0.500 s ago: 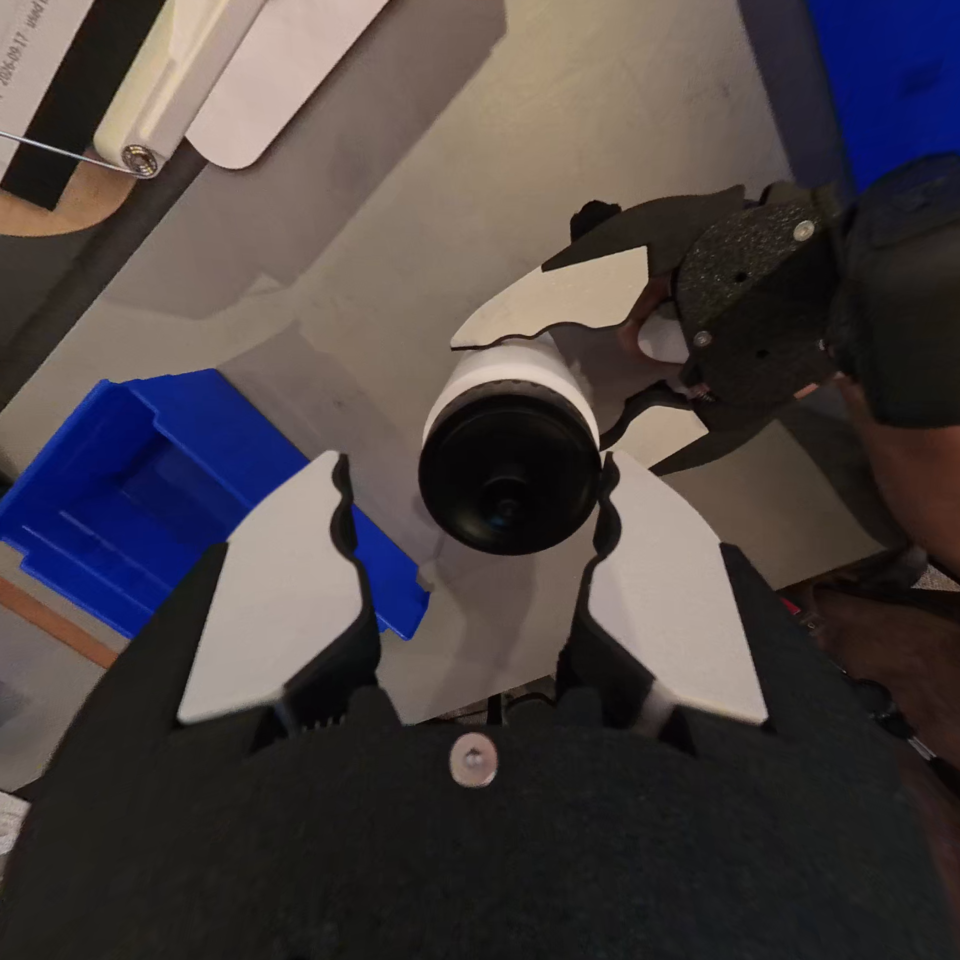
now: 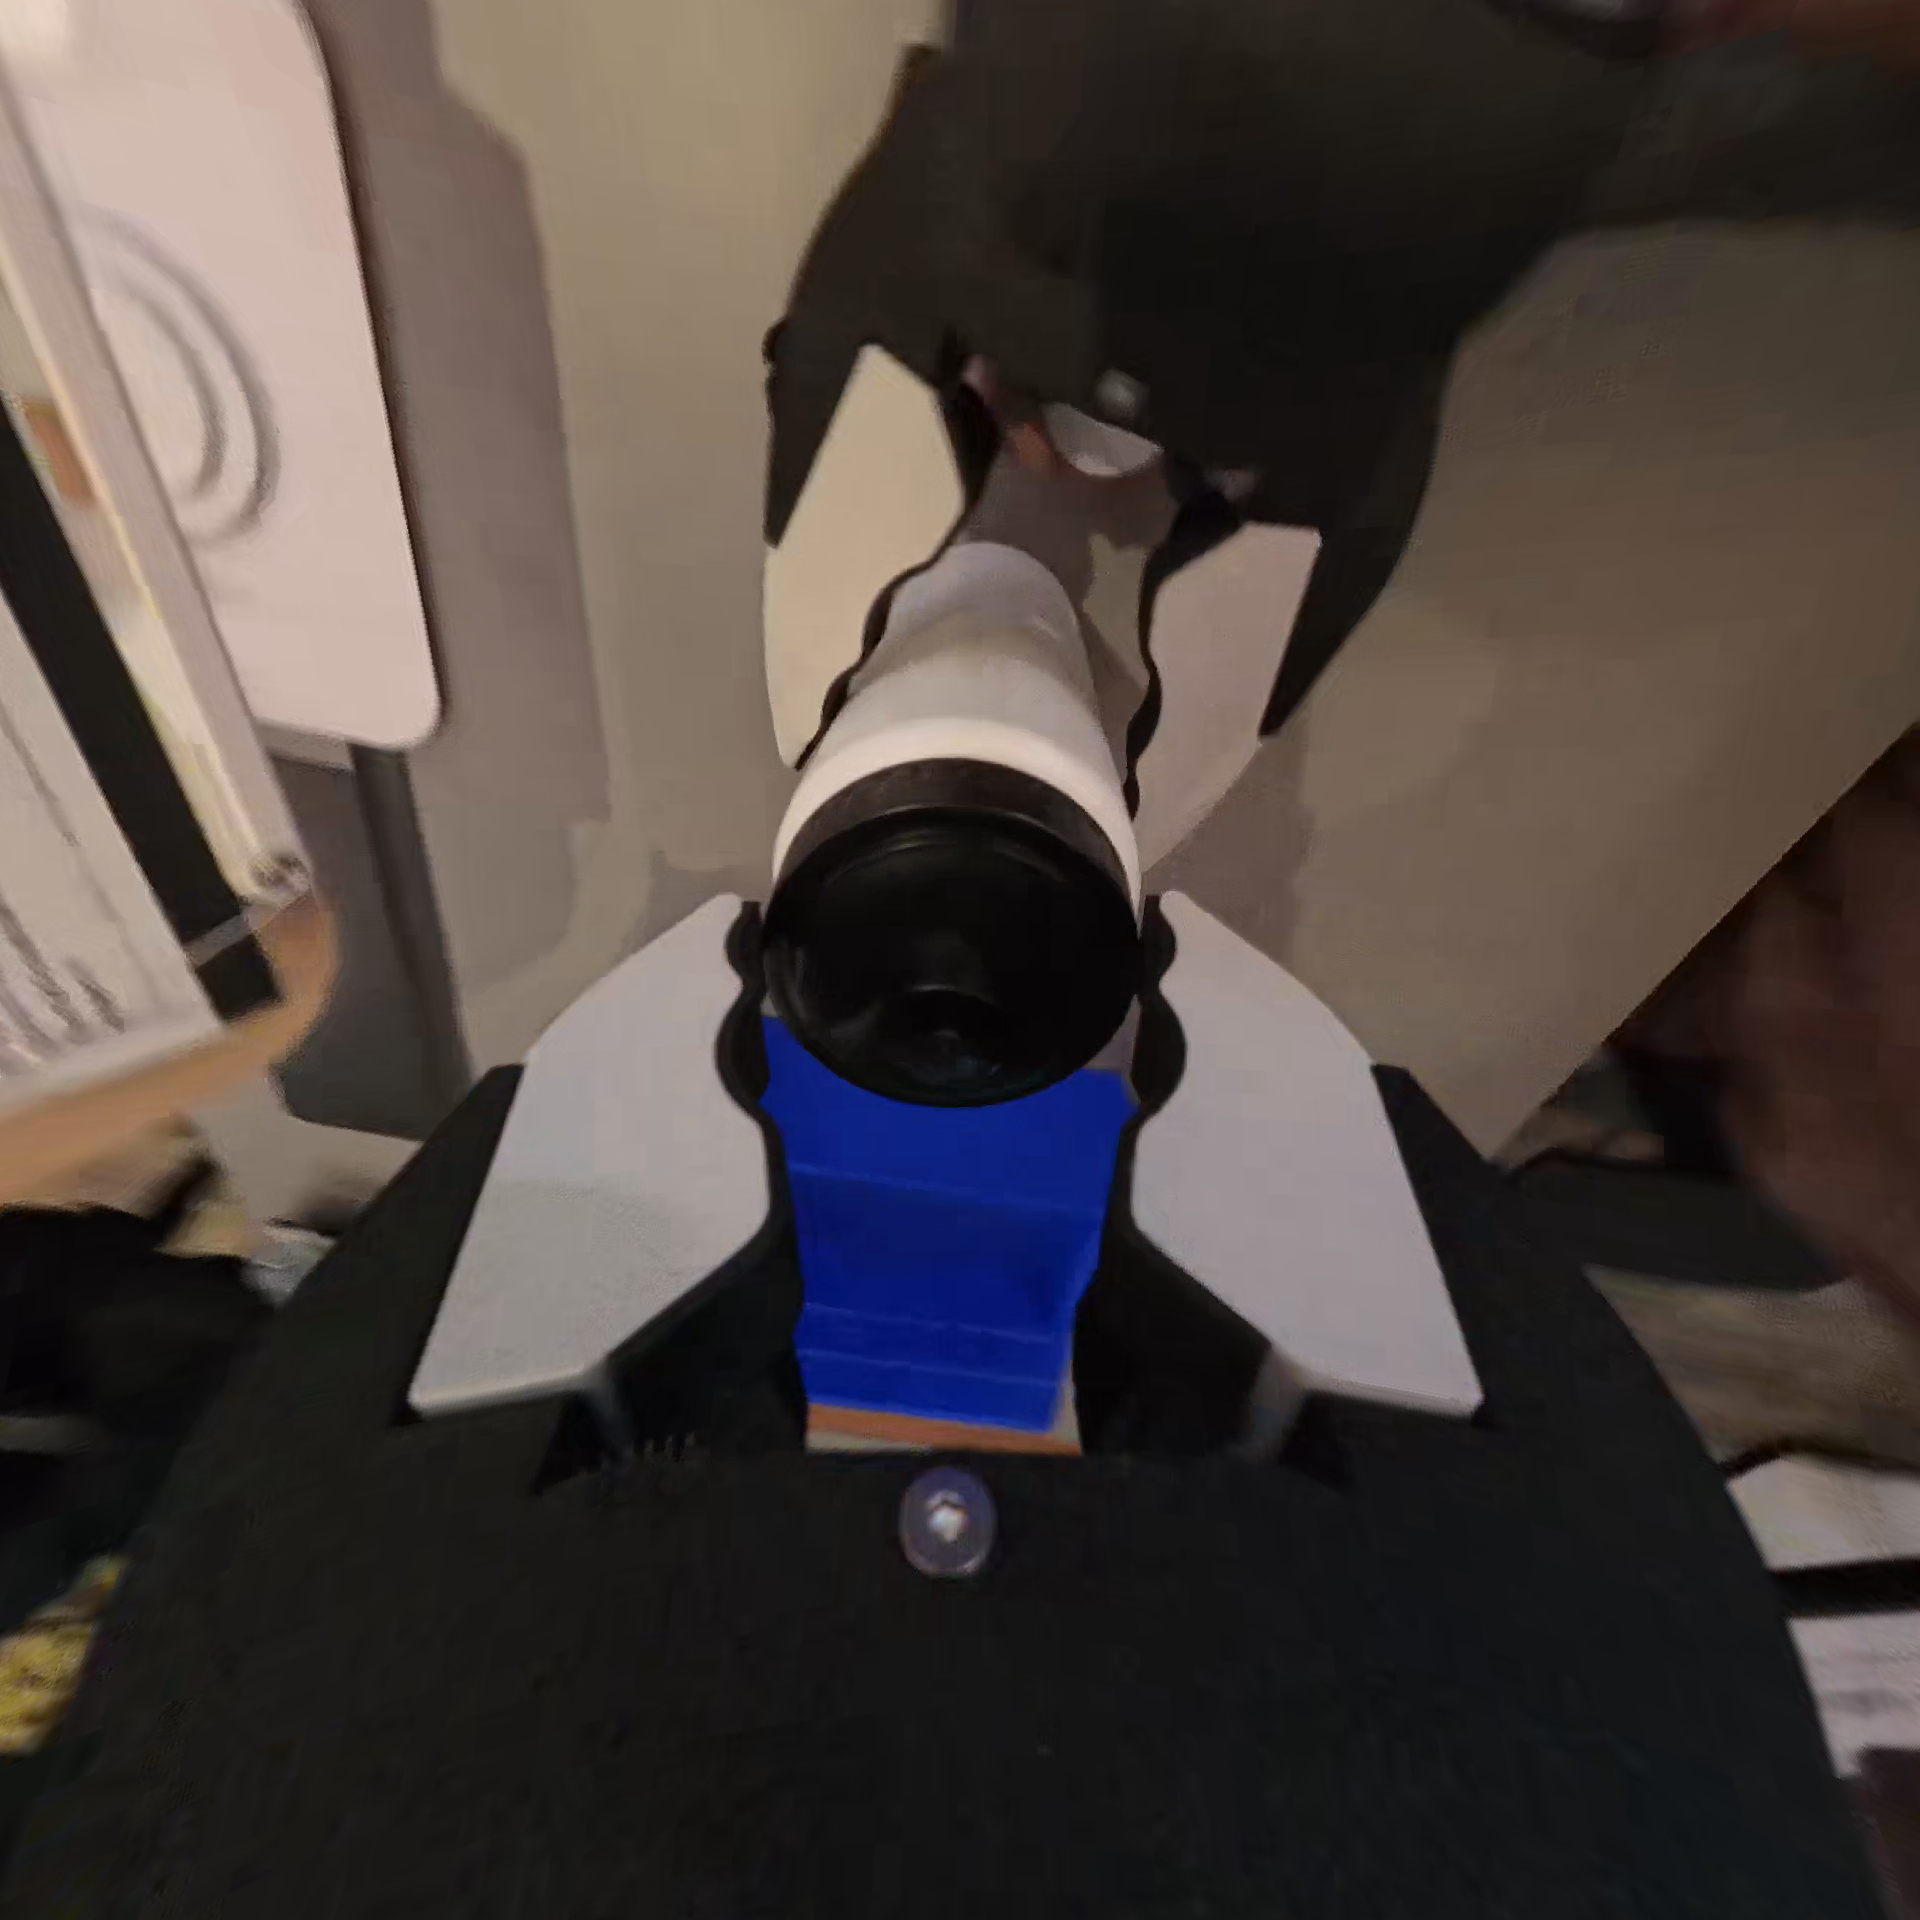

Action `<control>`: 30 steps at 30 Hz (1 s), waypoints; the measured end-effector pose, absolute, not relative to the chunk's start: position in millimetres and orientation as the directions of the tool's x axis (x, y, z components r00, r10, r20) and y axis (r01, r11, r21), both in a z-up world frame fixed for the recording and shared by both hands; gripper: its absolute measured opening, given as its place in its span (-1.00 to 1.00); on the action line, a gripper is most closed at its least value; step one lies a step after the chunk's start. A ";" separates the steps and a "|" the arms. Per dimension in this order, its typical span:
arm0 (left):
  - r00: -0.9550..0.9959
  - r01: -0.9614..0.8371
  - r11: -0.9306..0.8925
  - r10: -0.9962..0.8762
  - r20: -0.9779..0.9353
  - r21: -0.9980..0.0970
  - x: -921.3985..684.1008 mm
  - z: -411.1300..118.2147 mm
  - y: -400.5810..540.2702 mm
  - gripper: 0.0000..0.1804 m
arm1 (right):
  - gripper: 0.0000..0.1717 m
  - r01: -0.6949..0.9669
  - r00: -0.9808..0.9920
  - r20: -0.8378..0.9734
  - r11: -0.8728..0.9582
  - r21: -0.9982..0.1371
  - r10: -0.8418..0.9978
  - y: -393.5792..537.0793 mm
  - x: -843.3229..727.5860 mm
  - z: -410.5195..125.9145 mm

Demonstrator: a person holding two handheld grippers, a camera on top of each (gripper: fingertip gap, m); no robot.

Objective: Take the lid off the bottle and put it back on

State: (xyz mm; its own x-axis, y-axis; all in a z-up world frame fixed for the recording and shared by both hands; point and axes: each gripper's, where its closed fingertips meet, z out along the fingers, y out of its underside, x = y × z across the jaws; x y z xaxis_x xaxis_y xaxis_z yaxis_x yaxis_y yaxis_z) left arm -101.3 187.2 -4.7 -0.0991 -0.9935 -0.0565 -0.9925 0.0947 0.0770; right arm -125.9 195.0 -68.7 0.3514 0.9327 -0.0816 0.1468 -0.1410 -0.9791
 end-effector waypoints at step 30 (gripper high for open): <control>0.521 -0.853 -0.521 -0.853 0.008 -0.023 -102.7 -6.6 190.0 -0.22 | -0.02 0.153 0.354 -0.096 -0.159 -0.975 0.930 195.5 -126.5 -70.0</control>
State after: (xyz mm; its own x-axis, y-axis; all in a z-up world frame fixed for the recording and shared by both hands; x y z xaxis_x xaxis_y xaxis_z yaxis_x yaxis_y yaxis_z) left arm -102.7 190.0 -6.6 0.5213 -0.8533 0.0082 -0.8530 -0.5214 -0.0233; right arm -126.5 195.5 -70.0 0.3536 0.9304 -0.0963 0.1525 -0.1589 -0.9754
